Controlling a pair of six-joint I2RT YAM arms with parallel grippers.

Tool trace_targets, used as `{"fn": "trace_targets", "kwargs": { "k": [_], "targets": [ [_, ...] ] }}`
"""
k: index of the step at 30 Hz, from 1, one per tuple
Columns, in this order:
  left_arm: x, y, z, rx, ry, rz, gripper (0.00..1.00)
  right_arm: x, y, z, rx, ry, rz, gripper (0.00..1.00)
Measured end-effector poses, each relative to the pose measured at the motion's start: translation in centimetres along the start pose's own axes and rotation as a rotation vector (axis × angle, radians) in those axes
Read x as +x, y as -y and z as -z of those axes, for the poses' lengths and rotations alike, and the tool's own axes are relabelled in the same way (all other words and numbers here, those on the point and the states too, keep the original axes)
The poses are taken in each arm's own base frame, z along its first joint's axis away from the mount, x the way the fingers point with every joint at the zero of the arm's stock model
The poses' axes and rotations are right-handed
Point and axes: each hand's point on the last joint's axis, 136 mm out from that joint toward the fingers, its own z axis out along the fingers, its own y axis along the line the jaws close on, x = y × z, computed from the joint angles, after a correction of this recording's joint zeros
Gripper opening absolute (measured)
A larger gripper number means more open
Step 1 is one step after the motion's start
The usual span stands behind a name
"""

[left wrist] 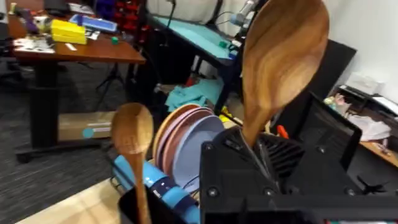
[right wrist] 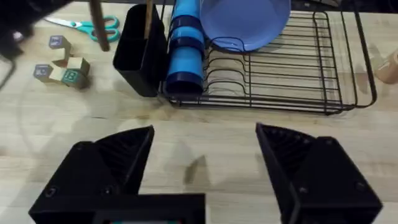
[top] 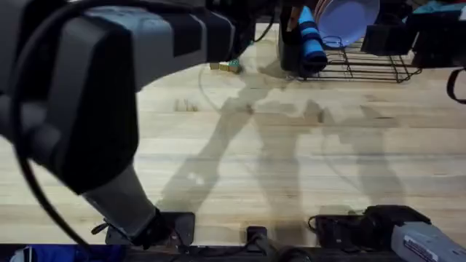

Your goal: Pick up the spoon on the table one by one and put them onto the rack

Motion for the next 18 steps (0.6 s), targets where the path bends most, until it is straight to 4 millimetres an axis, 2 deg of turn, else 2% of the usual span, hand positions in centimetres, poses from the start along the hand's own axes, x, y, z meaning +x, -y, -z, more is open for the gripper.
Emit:
{"fn": "trace_targets", "kwargs": {
  "k": [6,14,18],
  "targets": [
    [1.3,0.0,-0.9,0.021,0.021,0.008,0.044,0.0,0.0,0.0,0.000,0.000,0.000,0.993],
    [1.2,-0.2,-1.0,0.019,0.039,0.007,0.045,0.0,0.0,0.0,0.000,-0.001,0.000,0.993],
    [2.5,-0.9,-1.5,0.012,0.020,0.014,0.045,0.0,0.0,0.0,0.000,0.000,0.000,0.993]
  ]
}}
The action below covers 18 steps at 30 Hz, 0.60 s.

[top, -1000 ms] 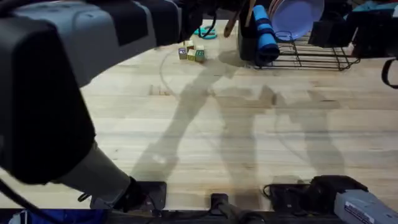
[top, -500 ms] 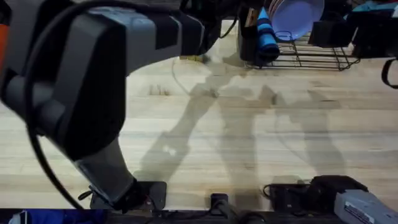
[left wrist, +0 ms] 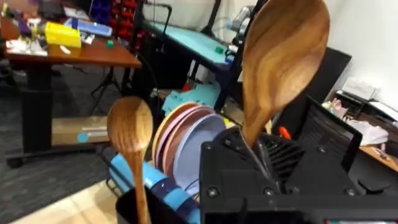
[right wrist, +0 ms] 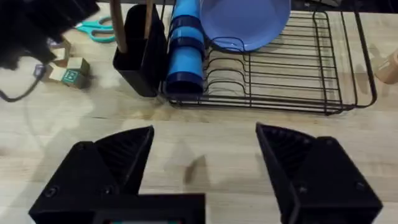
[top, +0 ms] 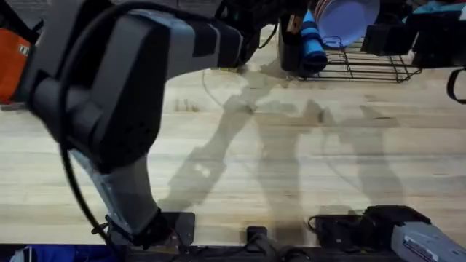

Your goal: Pick up the spoon on the table one by one and put them onto the rack

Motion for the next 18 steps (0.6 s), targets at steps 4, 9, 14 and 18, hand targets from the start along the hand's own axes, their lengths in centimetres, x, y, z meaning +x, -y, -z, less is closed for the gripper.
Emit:
{"fn": "trace_targets", "kwargs": {
  "k": [4,9,14,18],
  "targets": [
    [3.1,-1.4,-0.5,-0.021,-0.054,0.020,0.045,0.0,0.0,0.0,0.000,0.000,0.000,0.993],
    [6.7,-2.5,-0.5,-0.042,-0.150,0.056,0.043,0.0,0.0,0.0,0.000,0.000,0.000,0.993],
    [10.6,-3.3,0.5,-0.080,-0.310,0.087,0.041,0.0,0.0,0.0,0.000,0.000,0.000,0.993],
    [10.9,-3.3,0.6,-0.079,-0.331,0.072,0.041,0.0,0.0,0.0,0.000,0.000,0.000,0.993]
  ]
}}
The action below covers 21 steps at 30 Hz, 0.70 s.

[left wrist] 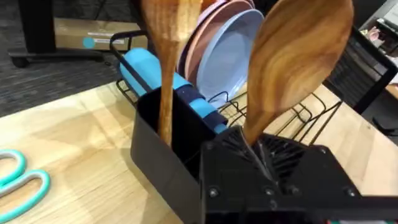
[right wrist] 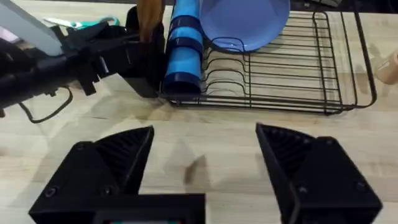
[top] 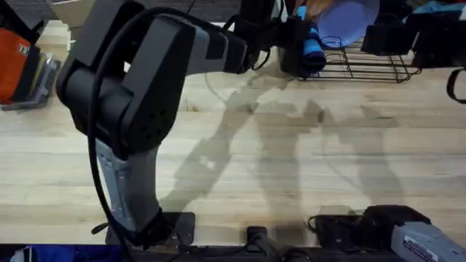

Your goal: Pick up the spoon on the table one by one and put them onto the rack

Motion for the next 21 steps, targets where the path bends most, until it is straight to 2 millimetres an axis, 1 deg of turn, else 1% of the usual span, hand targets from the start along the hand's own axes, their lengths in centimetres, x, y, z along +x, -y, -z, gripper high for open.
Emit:
{"fn": "trace_targets", "kwargs": {
  "k": [3,4,7,9,10,11,13,14,15,16,19,21],
  "targets": [
    [0.0,0.1,0.0,0.006,-0.003,-0.010,0.053,0.0,0.0,0.0,0.000,-0.001,0.000,0.993],
    [0.0,0.1,0.0,0.005,-0.003,-0.014,0.099,0.0,0.0,0.0,0.000,-0.001,0.000,0.993],
    [0.4,0.1,0.0,0.005,-0.017,-0.014,0.388,0.0,0.0,0.0,0.000,-0.001,0.000,0.993],
    [0.4,0.1,0.0,0.009,-0.019,-0.015,0.542,0.0,0.0,0.0,0.000,0.000,0.000,0.993],
    [0.4,0.1,0.0,0.010,-0.019,-0.014,0.599,0.0,0.0,0.0,0.000,0.000,0.000,0.993],
    [0.3,0.1,0.1,0.010,-0.019,-0.014,0.629,0.0,0.0,0.0,0.000,-0.001,0.000,0.993],
    [0.1,0.0,0.3,0.009,-0.020,-0.013,0.657,0.0,0.0,0.0,0.000,-0.001,0.000,0.993],
    [-0.2,-0.1,0.5,0.005,-0.021,-0.012,0.700,0.0,0.0,0.0,0.000,0.000,0.000,0.993],
    [-0.5,-0.2,0.8,0.000,-0.023,-0.007,0.787,0.0,0.0,0.0,0.000,-0.001,0.000,0.993],
    [-2.8,-0.8,3.0,-0.033,-0.021,0.003,0.991,0.0,0.0,0.0,0.000,0.000,0.000,0.993],
    [-5.2,-1.4,5.5,-0.070,-0.014,0.015,0.995,0.0,0.0,0.0,0.000,-0.001,0.000,0.993],
    [-6.2,-1.8,7.4,-0.101,-0.032,0.033,0.995,0.0,0.0,0.0,0.000,-0.001,0.000,0.993]
  ]
}}
